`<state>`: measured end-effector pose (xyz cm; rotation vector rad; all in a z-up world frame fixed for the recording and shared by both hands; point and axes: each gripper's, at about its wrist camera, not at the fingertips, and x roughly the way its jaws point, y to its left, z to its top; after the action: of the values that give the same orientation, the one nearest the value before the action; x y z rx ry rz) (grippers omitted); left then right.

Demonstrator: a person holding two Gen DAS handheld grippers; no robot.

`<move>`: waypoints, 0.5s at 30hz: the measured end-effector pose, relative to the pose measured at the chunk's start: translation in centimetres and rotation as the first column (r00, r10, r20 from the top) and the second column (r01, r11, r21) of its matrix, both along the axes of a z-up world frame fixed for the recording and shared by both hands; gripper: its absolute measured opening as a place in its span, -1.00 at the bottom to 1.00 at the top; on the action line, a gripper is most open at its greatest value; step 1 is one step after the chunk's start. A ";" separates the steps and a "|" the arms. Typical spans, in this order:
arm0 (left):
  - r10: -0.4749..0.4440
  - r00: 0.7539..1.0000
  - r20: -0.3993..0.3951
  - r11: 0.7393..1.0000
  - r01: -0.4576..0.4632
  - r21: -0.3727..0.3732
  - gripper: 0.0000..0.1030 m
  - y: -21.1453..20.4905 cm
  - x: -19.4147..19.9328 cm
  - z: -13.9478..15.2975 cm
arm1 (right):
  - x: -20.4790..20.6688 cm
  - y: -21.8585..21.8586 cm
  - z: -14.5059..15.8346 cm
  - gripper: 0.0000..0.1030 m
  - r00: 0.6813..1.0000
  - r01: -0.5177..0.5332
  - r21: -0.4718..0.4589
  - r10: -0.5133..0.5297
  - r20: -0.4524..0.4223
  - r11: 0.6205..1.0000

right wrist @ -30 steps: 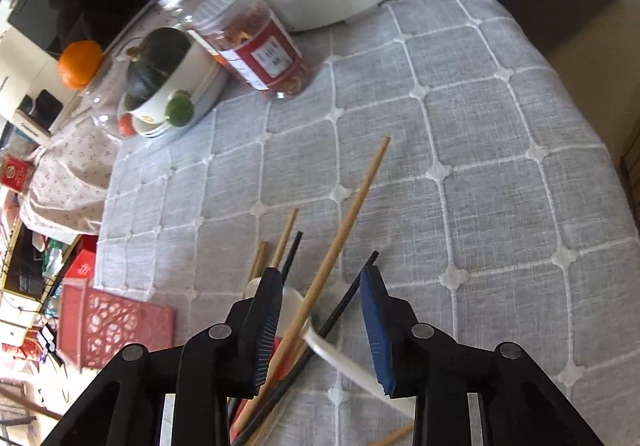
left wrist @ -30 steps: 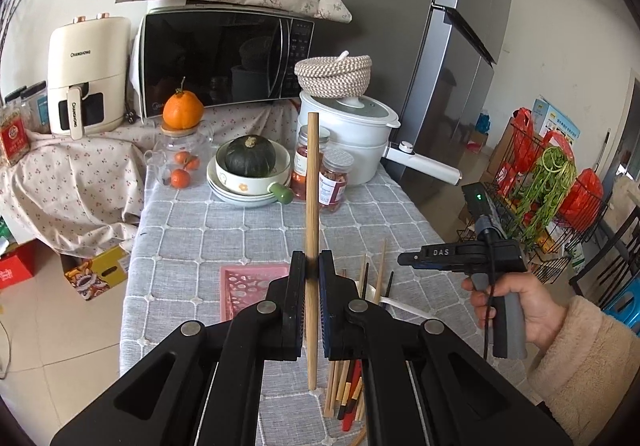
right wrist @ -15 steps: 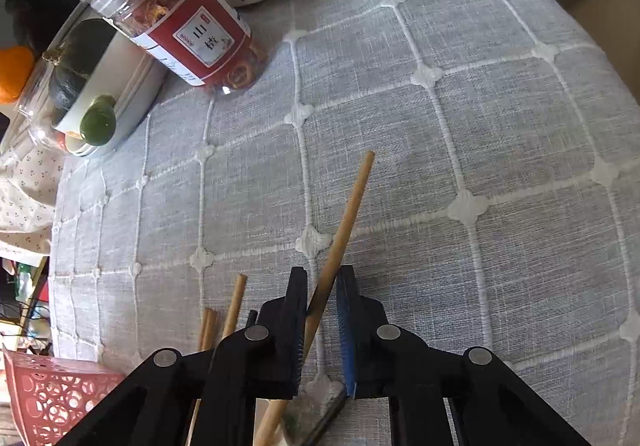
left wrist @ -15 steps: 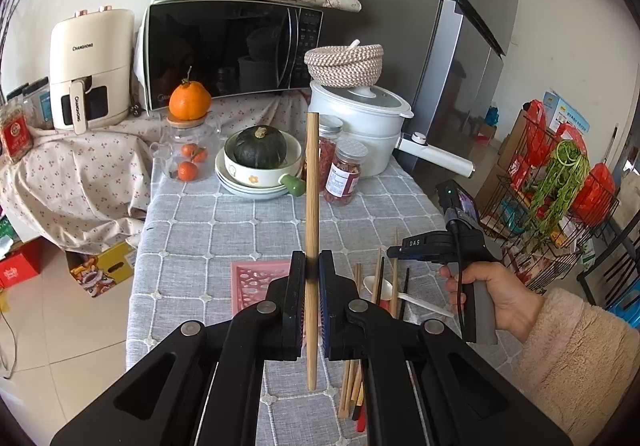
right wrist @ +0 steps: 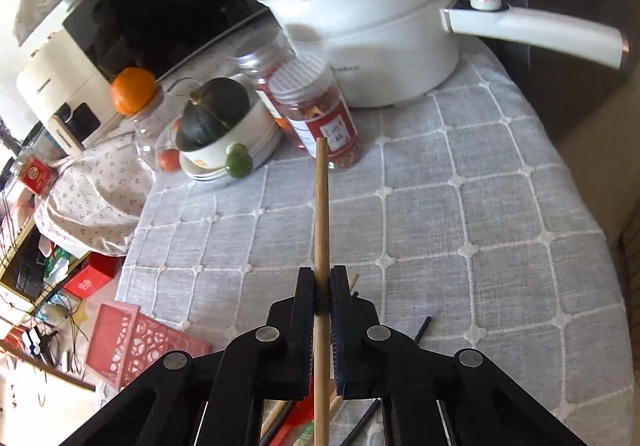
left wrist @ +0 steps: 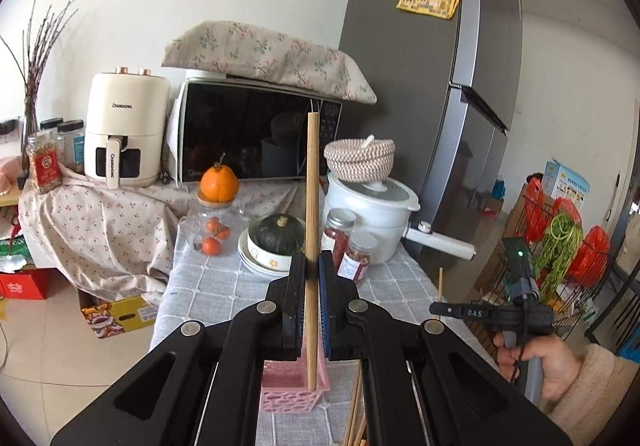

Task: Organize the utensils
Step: 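Carry the chopstick upright into the pink basket and open the left tool while the right tool lifts its chopstick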

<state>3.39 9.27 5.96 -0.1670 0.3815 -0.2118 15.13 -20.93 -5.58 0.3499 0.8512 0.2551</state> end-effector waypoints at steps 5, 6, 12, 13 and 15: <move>0.054 0.998 0.034 0.998 -0.053 -0.024 -0.88 0.8 0.4 0.1 | -3.0 1.2 3.1 -0.89 0.994 -0.027 -0.022 0.029 0.104 0.999; 0.061 0.998 0.031 0.998 -0.060 -0.025 -0.88 0.9 0.7 -0.1 | -3.5 1.4 3.7 -0.89 0.992 -0.033 -0.022 0.035 0.124 0.999; 0.060 0.997 -0.040 0.997 -0.058 0.042 -0.88 0.1 4.0 -3.0 | -5.4 3.4 6.0 -0.89 0.974 -0.070 -0.030 0.075 0.214 0.997; 0.067 0.996 -0.060 0.996 -0.063 0.062 -0.88 -0.1 4.7 -3.7 | -5.6 3.8 6.2 -0.89 0.971 -0.079 -0.033 0.085 0.223 0.996; 0.076 0.992 -0.099 0.994 -0.068 0.082 -0.88 -0.3 6.0 -5.0 | -5.9 4.6 6.4 -0.89 0.967 -0.094 -0.039 0.101 0.233 0.995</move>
<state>9.37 8.96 0.92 -0.1138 0.4834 -0.1173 9.27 -16.34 0.83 0.2461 0.6385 0.3685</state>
